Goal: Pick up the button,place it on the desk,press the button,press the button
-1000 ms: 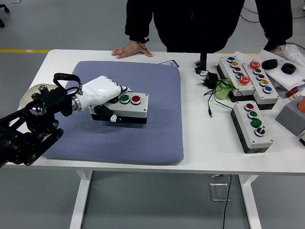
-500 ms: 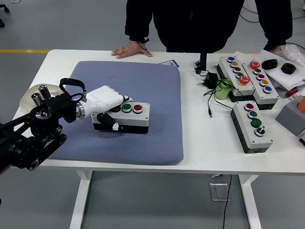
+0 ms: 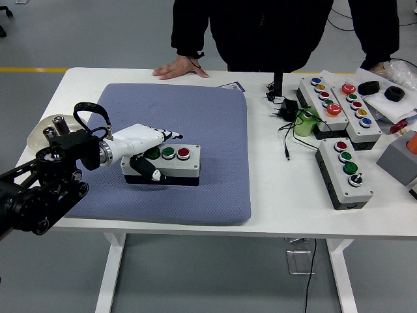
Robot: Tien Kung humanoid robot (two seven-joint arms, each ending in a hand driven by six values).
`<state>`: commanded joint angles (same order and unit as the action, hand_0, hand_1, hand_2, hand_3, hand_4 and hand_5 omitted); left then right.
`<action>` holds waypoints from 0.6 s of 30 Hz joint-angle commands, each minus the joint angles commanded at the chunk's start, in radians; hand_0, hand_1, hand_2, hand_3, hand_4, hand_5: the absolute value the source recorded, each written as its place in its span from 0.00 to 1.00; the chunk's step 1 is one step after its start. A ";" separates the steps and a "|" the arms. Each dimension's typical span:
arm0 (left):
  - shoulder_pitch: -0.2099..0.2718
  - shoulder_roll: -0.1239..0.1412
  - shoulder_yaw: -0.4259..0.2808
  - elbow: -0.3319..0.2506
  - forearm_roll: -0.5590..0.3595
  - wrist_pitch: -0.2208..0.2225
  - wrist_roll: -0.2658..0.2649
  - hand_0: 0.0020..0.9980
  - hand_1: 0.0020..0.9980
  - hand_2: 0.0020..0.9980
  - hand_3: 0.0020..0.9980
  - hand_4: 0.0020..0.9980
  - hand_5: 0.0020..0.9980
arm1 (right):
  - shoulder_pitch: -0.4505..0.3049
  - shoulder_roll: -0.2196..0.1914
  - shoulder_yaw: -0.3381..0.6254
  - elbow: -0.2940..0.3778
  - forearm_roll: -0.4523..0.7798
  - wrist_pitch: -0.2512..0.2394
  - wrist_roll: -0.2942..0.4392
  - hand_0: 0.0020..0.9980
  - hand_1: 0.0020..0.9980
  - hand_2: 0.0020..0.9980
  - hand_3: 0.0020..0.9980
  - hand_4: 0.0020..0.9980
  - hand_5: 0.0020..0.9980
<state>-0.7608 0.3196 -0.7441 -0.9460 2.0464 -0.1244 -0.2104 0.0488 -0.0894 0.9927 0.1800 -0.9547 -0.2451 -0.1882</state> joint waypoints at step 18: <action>0.130 0.042 -0.326 -0.474 0.182 0.117 0.099 0.52 0.54 0.58 0.86 0.69 0.00 | -0.005 0.000 -0.001 0.000 0.002 0.001 0.001 0.77 0.74 0.74 0.59 0.20 0.15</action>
<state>-0.6312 0.3615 -1.0697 -1.4198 2.2285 -0.0070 -0.1112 0.0442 -0.0896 0.9915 0.1800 -0.9527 -0.2439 -0.1869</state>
